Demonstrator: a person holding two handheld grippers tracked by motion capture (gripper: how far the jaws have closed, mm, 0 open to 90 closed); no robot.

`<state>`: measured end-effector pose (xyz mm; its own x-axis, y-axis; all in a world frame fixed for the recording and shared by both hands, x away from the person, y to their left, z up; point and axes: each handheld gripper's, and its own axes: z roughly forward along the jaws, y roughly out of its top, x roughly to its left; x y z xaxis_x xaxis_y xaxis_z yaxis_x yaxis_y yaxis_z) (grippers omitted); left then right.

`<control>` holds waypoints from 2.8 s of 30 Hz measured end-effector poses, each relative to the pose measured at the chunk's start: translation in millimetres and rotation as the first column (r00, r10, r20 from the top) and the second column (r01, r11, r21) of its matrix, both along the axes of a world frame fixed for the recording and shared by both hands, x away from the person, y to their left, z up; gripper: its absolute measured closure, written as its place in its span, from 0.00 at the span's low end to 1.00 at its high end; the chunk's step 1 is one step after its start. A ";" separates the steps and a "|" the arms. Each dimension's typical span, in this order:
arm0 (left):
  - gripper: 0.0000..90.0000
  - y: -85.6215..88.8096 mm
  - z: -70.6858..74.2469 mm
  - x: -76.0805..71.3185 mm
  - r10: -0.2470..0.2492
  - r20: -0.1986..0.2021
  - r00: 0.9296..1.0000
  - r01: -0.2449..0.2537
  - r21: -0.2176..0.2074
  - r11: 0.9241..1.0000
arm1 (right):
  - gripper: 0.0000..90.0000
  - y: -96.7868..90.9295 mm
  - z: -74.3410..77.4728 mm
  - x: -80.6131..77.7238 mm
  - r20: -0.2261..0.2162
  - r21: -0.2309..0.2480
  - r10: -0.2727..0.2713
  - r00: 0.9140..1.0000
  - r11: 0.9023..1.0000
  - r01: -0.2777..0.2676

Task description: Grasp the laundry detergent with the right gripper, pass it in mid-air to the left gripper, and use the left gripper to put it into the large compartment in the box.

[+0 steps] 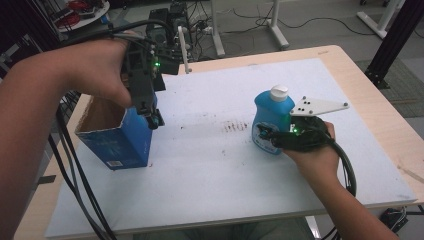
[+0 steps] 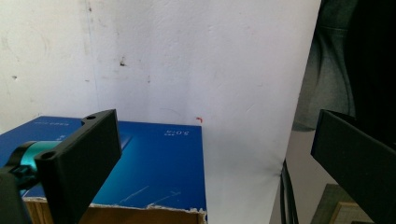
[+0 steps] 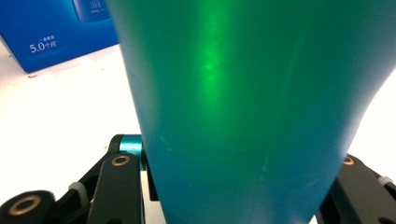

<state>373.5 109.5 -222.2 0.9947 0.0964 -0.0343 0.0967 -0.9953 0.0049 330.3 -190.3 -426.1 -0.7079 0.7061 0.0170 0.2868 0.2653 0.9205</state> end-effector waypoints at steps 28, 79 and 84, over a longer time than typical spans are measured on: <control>0.02 -16.4 10.1 -7.0 -0.034 0.009 0.999 0.034 -0.015 0.999 | 0.52 26.6 55.8 0.1 0.011 -0.043 0.343 0.939 0.938 -0.343; 0.02 -49.8 -4.3 -27.1 -0.103 0.004 0.995 0.103 -0.022 0.994 | 0.52 131.5 63.8 7.6 -0.024 0.007 0.663 0.748 0.748 -0.663; 0.02 -49.6 -7.4 -27.9 -0.108 0.005 0.994 0.108 -0.018 0.994 | 0.52 135.8 65.1 7.2 -0.022 0.007 0.669 0.743 0.743 -0.669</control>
<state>345.6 60.0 -229.7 0.9995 -0.0120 -0.0309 -0.0113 -0.9997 0.0237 337.6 -54.5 -361.1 -0.9979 0.0517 0.0379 0.0554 0.3978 0.9158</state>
